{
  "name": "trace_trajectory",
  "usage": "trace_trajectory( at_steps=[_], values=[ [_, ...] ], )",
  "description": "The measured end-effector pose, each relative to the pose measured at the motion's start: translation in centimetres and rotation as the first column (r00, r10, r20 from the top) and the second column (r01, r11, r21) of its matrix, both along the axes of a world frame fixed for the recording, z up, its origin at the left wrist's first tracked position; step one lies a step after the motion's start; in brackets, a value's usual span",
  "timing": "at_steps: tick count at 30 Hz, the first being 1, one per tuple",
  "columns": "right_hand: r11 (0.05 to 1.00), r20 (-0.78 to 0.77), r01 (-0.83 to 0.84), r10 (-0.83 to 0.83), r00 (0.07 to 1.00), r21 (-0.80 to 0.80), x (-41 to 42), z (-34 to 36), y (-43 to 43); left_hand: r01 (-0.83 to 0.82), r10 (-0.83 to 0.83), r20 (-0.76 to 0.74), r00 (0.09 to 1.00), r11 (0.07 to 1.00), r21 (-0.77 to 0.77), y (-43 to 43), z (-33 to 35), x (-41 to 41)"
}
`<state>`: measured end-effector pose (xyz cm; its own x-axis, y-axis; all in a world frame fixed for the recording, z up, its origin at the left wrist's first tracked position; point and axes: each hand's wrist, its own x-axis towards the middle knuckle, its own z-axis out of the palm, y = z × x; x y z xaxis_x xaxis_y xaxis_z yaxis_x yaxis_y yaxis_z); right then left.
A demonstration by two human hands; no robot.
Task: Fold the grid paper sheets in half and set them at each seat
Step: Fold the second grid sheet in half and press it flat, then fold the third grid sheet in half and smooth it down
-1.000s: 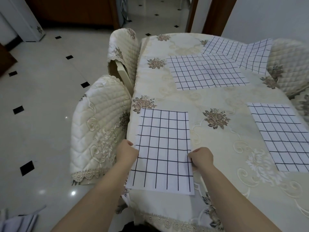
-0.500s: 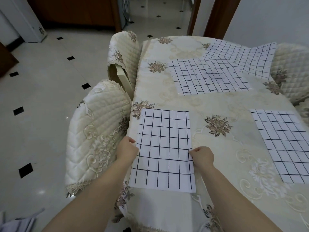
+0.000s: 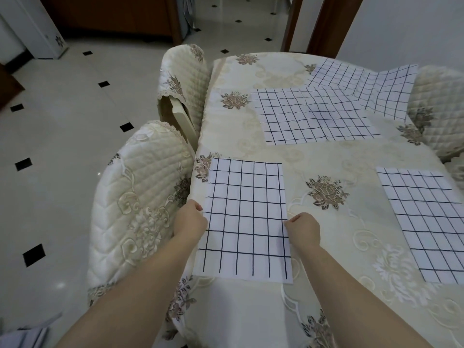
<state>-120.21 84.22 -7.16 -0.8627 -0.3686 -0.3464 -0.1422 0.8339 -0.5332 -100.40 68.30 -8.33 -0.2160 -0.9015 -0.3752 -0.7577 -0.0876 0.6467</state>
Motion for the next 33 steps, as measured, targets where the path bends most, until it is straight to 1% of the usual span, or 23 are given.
trace_trajectory(
  at_steps=[1, 2, 4, 5, 7, 10, 11, 13, 16, 19, 20, 21, 22, 24, 25, 26, 27, 28, 30, 33],
  values=[
    [1.000, -0.045, -0.023, 0.023, 0.999, 0.006, 0.3, 0.1, 0.0, 0.040, -0.038, 0.039, 0.999, 0.998, -0.050, 0.2, 0.3, 0.0],
    [0.997, -0.116, -0.070, 0.072, 0.991, 0.021, 0.5, 0.0, 0.0, 0.113, -0.099, 0.109, 0.989, 0.986, -0.121, 0.5, 0.5, 0.0],
    [0.968, -0.248, -0.236, 0.249, 0.936, 0.080, 1.6, 0.3, 0.1, 0.305, -0.248, 0.229, 0.941, 0.916, -0.261, 1.4, 0.9, 0.1],
    [0.936, -0.279, -0.333, 0.352, 0.893, 0.113, 2.3, 0.3, 0.3, 0.400, -0.336, 0.245, 0.909, 0.868, -0.294, 2.0, 1.1, 0.1],
    [0.860, -0.230, -0.487, 0.510, 0.829, 0.153, 3.7, 0.4, 0.7, 0.552, -0.499, 0.244, 0.832, 0.792, -0.262, 3.5, 1.1, 0.4],
    [0.765, -0.091, -0.609, 0.635, 0.767, 0.210, 5.5, -0.1, 1.5, 0.714, -0.632, 0.363, 0.685, 0.680, -0.164, 5.6, 0.3, 0.9],
    [0.733, -0.065, -0.637, 0.666, 0.743, 0.240, 6.0, -0.3, 1.7, 0.738, -0.647, 0.392, 0.654, 0.658, -0.146, 6.0, 0.1, 1.1],
    [0.700, -0.032, -0.659, 0.692, 0.722, 0.275, 6.6, -0.7, 2.2, 0.741, -0.653, 0.407, 0.638, 0.664, -0.096, 6.6, 0.0, 1.5],
    [0.721, 0.000, -0.645, 0.667, 0.745, 0.253, 6.2, -0.8, 3.0, 0.730, -0.650, 0.420, 0.633, 0.682, -0.045, 6.7, -0.1, 2.3],
    [0.751, 0.018, -0.622, 0.635, 0.772, 0.223, 5.5, -0.6, 3.7, 0.746, -0.662, 0.460, 0.592, 0.666, -0.002, 6.2, 0.2, 3.1],
    [0.750, 0.017, -0.622, 0.635, 0.772, 0.225, 5.3, -0.5, 3.8, 0.744, -0.661, 0.465, 0.588, 0.668, 0.008, 6.1, 0.3, 3.3],
    [0.746, 0.011, -0.625, 0.640, 0.769, 0.230, 5.3, -0.3, 3.8, 0.733, -0.656, 0.452, 0.605, 0.680, 0.007, 6.0, 0.5, 3.5],
    [0.750, 0.006, -0.623, 0.638, 0.770, 0.221, 5.3, -0.2, 3.7, 0.703, -0.641, 0.407, 0.651, 0.711, -0.006, 6.0, 0.6, 3.7],
    [0.802, -0.004, -0.583, 0.588, 0.809, 0.130, 5.7, 0.5, 3.4, 0.559, -0.537, 0.215, 0.816, 0.827, -0.056, 6.3, 1.2, 4.0],
    [0.841, -0.011, -0.539, 0.540, 0.841, 0.044, 5.9, 1.0, 3.1, 0.449, -0.442, 0.091, 0.892, 0.891, -0.067, 6.4, 1.9, 4.1],
    [0.874, -0.008, -0.482, 0.482, 0.876, -0.059, 6.2, 1.7, 2.7, 0.331, -0.334, -0.040, 0.942, 0.941, -0.065, 6.5, 2.7, 4.1],
    [0.896, 0.010, -0.413, 0.420, 0.907, -0.164, 6.6, 2.5, 2.3, 0.219, -0.222, -0.160, 0.962, 0.975, -0.037, 6.5, 3.7, 4.2],
    [0.905, 0.042, -0.338, 0.360, 0.932, -0.258, 7.1, 3.4, 1.8, 0.127, -0.125, -0.264, 0.956, 0.992, -0.009, 6.6, 4.7, 4.1],
    [0.890, 0.124, -0.208, 0.279, 0.952, -0.406, 8.1, 5.4, 0.6, -0.018, 0.032, -0.418, 0.908, 0.999, 0.037, 6.5, 6.8, 4.3],
    [0.806, 0.230, -0.084, 0.266, 0.936, -0.587, 9.9, 8.6, -1.4, -0.192, 0.217, -0.594, 0.775, 0.976, 0.106, 6.4, 9.8, 5.2]
  ],
)
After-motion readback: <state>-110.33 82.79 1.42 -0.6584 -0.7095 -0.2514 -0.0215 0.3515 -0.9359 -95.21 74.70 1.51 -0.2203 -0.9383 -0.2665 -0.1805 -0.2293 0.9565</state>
